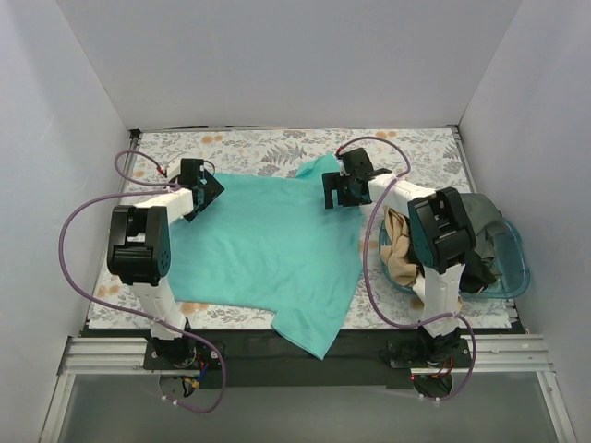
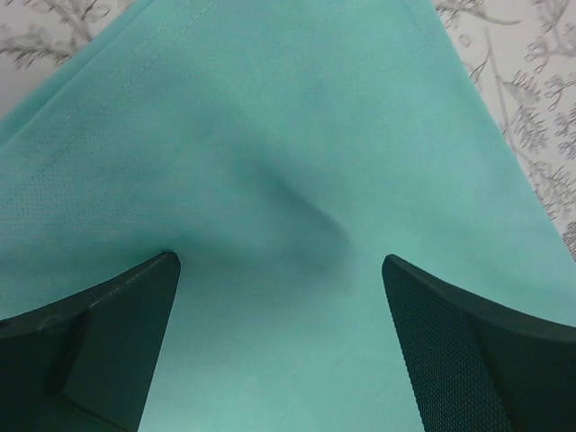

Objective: Fold and stack the t-shirts
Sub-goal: Flatten the tshirt out

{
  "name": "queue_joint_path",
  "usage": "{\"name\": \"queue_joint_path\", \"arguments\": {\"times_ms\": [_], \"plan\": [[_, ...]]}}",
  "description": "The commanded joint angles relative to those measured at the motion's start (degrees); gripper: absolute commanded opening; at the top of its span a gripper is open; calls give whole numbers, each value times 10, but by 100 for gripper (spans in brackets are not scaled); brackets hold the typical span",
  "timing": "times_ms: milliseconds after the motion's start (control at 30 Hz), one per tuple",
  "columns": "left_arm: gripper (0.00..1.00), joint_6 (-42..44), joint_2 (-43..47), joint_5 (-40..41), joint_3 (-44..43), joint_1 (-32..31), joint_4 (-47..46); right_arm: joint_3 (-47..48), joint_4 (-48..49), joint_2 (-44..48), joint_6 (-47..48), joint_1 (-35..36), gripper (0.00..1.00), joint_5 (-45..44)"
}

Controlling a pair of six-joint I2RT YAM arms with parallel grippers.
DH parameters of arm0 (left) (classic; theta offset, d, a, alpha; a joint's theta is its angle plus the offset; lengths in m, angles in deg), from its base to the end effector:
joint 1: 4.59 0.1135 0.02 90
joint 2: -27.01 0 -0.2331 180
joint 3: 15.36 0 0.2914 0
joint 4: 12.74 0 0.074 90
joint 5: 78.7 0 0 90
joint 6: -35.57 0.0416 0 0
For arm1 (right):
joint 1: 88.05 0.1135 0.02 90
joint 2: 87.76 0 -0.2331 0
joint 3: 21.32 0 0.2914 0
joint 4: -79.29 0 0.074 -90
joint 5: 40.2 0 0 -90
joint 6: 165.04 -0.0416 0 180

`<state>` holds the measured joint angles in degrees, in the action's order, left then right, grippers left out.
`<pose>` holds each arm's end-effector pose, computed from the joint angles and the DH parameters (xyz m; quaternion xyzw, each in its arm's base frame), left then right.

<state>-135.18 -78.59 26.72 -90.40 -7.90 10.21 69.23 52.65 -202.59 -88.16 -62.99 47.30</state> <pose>0.4014 -0.0121 0.0981 -0.6215 0.7080 -0.1131 0.3158 0.4142 0.1917 0.1155 -0.0907 0.9378 0.0899 0.3227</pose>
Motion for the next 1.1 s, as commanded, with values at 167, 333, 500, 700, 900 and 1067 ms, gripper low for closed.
{"name": "queue_joint_path", "arguments": {"times_ms": [167, 333, 500, 700, 900, 1067], "plan": [[96, -5, -103, -64, -95, 3, 12, 165, -36, -115, 29, -55, 98, 20], [96, -3, -147, -85, -154, 3, 18, 296, -65, -192, 42, -81, 98, 50], [96, -6, -176, -95, -203, 3, 36, 380, -71, -245, 56, -100, 98, 91], [97, 4, -126, -68, -247, 3, 87, 392, -81, -192, 76, -100, 98, 111], [97, -31, 9, -8, -207, 2, 181, 274, -80, -34, 88, -88, 98, 77], [97, -96, 221, 65, -24, 2, 207, 100, -54, 138, 39, -63, 98, 51]]}}
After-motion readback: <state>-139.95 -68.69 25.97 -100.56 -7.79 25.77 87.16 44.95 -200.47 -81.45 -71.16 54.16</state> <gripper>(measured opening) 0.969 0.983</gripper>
